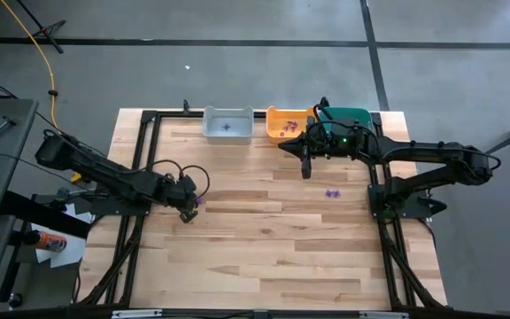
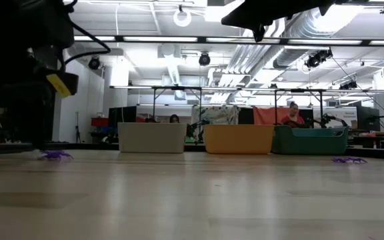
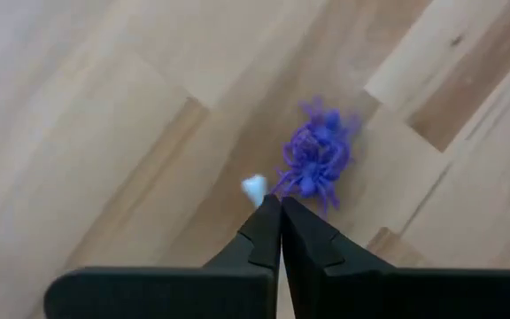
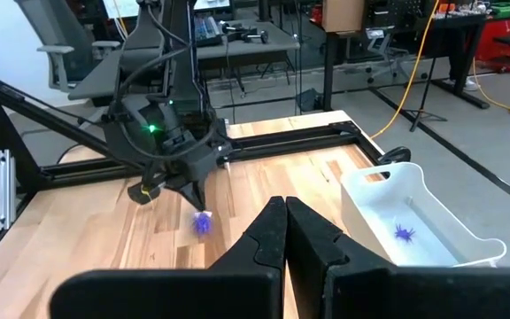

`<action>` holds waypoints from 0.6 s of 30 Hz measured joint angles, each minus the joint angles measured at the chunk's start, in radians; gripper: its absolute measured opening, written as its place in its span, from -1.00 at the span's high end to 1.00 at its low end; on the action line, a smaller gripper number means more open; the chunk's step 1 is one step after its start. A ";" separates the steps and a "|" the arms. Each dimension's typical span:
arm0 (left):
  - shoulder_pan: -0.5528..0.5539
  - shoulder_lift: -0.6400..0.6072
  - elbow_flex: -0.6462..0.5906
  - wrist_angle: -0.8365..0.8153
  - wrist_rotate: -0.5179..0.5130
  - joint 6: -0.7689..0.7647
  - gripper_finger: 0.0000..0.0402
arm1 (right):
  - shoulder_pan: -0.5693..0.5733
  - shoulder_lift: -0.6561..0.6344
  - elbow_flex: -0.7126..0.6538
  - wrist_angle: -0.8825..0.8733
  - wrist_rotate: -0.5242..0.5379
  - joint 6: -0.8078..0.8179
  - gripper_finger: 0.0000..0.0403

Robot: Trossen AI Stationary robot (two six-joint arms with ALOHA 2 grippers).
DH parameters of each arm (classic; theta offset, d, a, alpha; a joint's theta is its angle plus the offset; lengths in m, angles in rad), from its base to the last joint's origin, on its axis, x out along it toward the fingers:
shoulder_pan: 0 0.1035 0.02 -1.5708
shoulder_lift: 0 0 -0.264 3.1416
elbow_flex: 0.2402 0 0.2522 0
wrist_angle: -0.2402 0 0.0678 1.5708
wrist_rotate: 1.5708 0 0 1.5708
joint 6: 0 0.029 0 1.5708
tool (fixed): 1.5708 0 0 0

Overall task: Sort Halloween decoration
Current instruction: Put the white bone toy into the green bin

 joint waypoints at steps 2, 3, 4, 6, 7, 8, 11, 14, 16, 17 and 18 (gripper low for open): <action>0.000 0.028 0.000 0.036 0.019 0.000 1.00 | 0.000 0.000 0.000 0.000 0.000 0.000 1.00; 0.000 0.039 0.000 0.054 0.028 -0.001 1.00 | 0.000 0.000 0.000 0.000 0.000 0.000 1.00; 0.000 0.048 0.000 0.070 0.039 -0.001 1.00 | 0.000 0.000 0.000 -0.001 0.000 0.000 1.00; 0.000 0.059 0.003 0.086 0.080 -0.001 1.00 | 0.000 0.000 0.000 -0.010 0.000 0.000 1.00; 0.000 0.059 0.011 0.074 0.096 -0.001 1.00 | 0.000 0.000 0.000 -0.016 0.000 0.000 1.00; 0.000 0.057 0.023 0.061 0.104 0.000 1.00 | 0.000 0.000 0.000 -0.020 0.000 0.000 1.00; 0.000 0.024 0.063 -0.013 0.085 0.000 1.00 | 0.000 0.000 0.000 -0.029 0.000 0.000 1.00; 0.000 -0.018 0.099 -0.103 0.051 0.000 1.00 | 0.000 0.000 0.000 -0.036 0.000 0.000 1.00; 0.001 -0.052 0.125 -0.152 0.053 -0.001 1.00 | 0.000 0.000 0.000 -0.037 0.000 -0.003 1.00; 0.001 -0.069 0.132 -0.167 0.071 0.000 1.00 | 0.000 0.000 0.000 -0.037 0.000 -0.004 1.00; 0.001 -0.087 0.136 -0.185 0.106 0.000 1.00 | 0.000 0.000 0.000 -0.037 0.000 -0.004 1.00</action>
